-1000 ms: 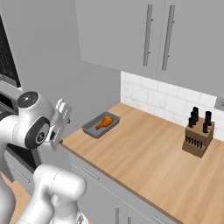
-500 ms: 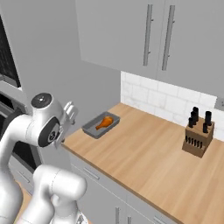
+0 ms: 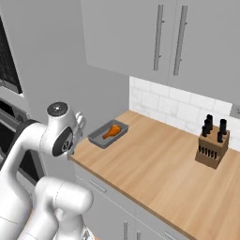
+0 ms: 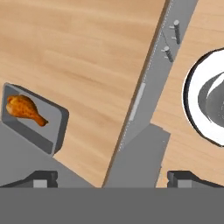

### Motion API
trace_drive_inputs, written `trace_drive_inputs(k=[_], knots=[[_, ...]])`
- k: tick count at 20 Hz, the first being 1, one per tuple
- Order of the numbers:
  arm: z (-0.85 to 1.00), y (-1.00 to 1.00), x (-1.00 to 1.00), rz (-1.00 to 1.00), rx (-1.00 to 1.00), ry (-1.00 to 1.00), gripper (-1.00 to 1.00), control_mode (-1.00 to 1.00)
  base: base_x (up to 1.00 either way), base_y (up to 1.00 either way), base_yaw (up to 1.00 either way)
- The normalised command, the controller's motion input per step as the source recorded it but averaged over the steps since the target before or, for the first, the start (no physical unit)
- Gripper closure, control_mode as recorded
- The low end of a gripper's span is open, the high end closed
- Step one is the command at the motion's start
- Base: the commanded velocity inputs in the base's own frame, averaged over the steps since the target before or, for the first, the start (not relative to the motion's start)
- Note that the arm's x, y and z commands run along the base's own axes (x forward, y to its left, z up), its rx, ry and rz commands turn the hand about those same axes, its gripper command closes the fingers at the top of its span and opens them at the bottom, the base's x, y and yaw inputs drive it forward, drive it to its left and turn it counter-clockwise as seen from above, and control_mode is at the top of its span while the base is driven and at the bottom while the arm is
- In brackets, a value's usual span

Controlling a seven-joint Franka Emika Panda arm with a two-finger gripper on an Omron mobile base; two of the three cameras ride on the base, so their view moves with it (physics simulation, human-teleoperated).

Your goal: Take the meat container that has the chicken drumstick and place it on the second highest rack of the freezer. Then take the vegetable container that has the mushroom and lemon wedge and place it on the highest rack of the freezer.

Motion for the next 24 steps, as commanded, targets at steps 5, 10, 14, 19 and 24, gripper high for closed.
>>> trace_drive_inputs(k=[5, 10, 14, 19, 24], knots=[[-0.17, 0.0, 0.35, 0.0, -0.02, 0.0, -1.0, -1.0, 0.0, 0.0, 0.0], [-0.09, 0.0, 0.2, -0.14, -0.01, 0.01, -1.0, -1.0, 0.0, 0.0, 0.0], [0.0, 0.0, 0.01, -0.24, 0.02, 0.08, -1.0, -1.0, 0.0, 0.0, 0.0], [-0.09, 0.0, 0.05, -0.22, 0.06, 0.05, -1.0, -1.0, 0.0, 0.0, 0.0], [-0.15, 0.0, 0.24, -0.13, 0.04, 0.03, -1.0, -1.0, 0.0, 0.0, 0.0]])
